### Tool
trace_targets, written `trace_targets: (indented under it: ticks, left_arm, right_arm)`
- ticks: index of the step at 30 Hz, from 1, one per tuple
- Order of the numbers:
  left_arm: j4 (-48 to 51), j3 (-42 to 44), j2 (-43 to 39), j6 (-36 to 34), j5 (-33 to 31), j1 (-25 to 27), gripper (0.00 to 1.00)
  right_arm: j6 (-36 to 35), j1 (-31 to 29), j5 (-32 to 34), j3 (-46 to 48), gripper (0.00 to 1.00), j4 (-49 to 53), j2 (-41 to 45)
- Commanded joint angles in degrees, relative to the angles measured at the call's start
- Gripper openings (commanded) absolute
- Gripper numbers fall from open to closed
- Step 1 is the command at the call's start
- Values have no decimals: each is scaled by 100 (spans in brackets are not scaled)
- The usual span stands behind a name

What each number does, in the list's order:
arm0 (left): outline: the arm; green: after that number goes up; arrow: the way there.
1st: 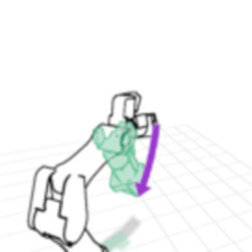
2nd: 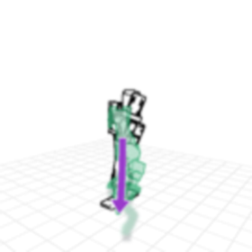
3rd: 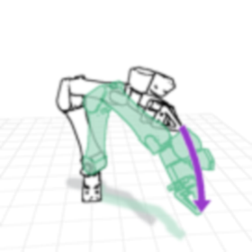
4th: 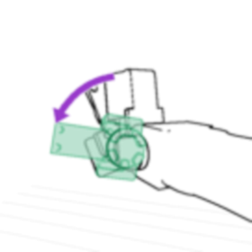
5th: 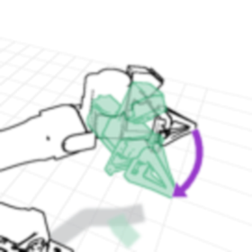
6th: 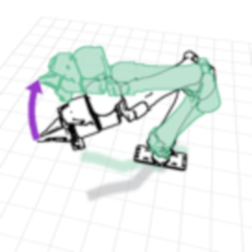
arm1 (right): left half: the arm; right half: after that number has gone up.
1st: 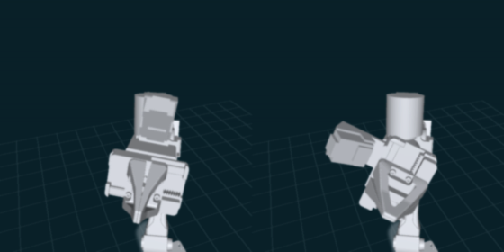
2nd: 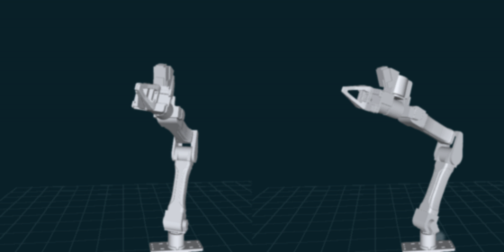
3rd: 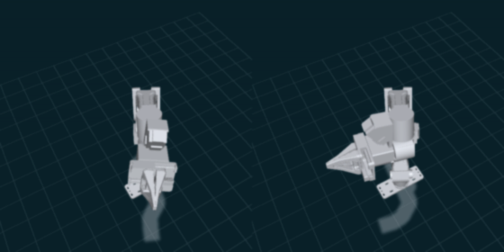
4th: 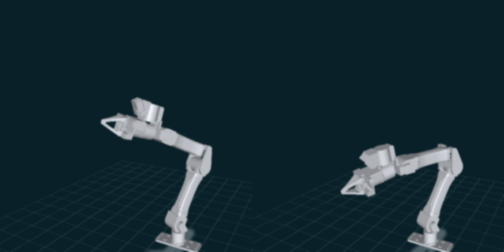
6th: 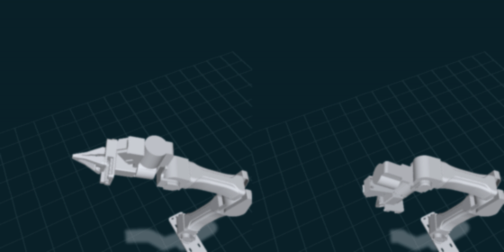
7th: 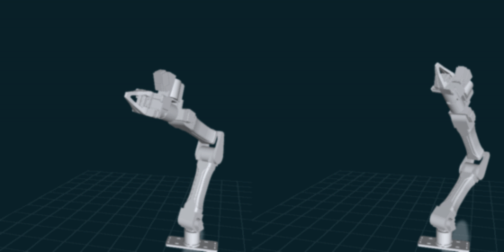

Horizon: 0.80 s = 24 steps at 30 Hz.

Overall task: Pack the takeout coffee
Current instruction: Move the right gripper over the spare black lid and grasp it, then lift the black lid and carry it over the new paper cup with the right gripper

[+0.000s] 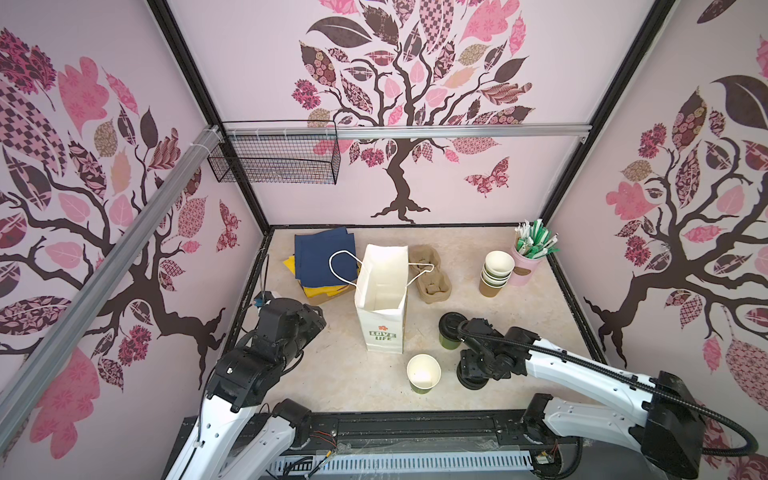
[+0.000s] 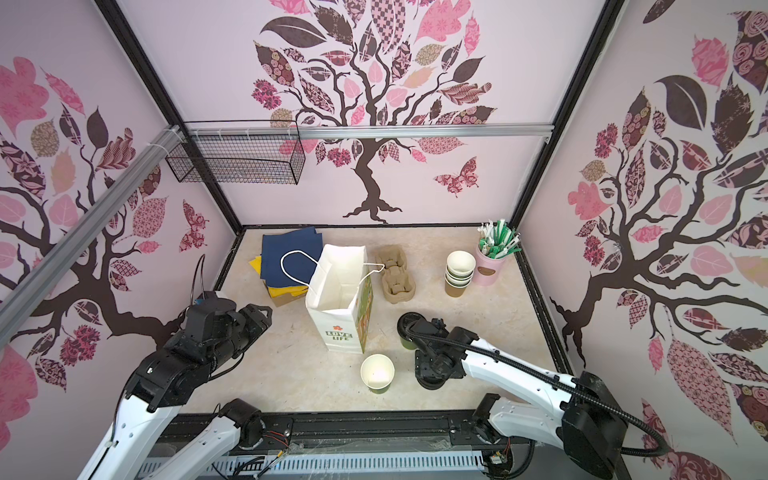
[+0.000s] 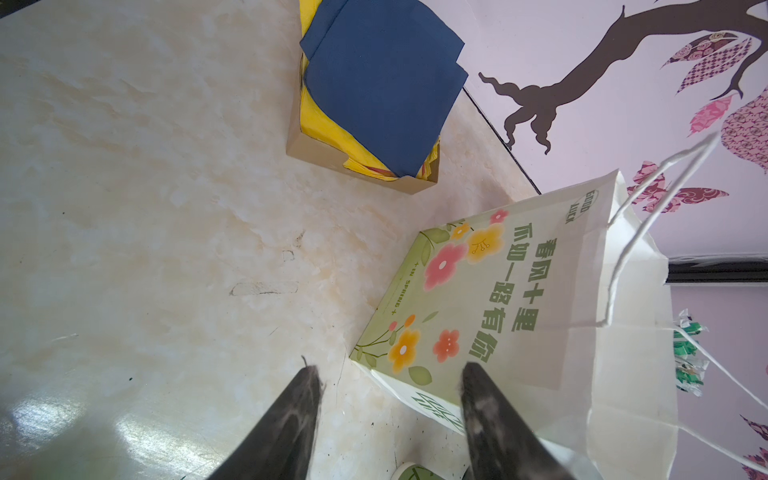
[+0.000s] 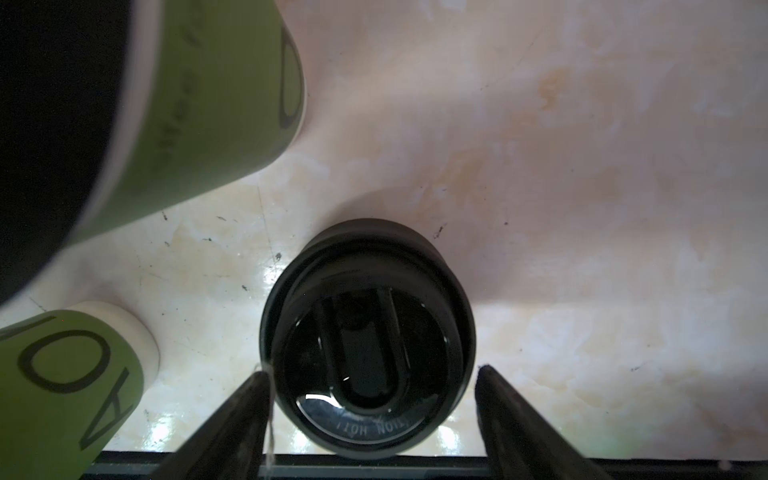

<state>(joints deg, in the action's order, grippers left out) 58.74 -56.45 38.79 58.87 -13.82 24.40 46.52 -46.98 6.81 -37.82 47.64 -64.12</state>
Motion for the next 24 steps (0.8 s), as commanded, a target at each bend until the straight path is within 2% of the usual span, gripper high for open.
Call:
trace_targets:
  ticks: [1,15,20,24]
  left_arm:
    - [-116,156,-29,42,20,-21,58]
    - [-141,189,-25,72,42,-19,58]
    - [-144,175,-21,61,38,-17,58]
    - [-151,161,-17,54,33,-19,58]
  right_arm:
    - [349,92,-46,26,80,-31,-117]
    - [286,283,-74,12,79,-175,-312]
    - [277,294,-83,-32,72,-122,-281]
    - [296,297,19,-139,70,121,-51]
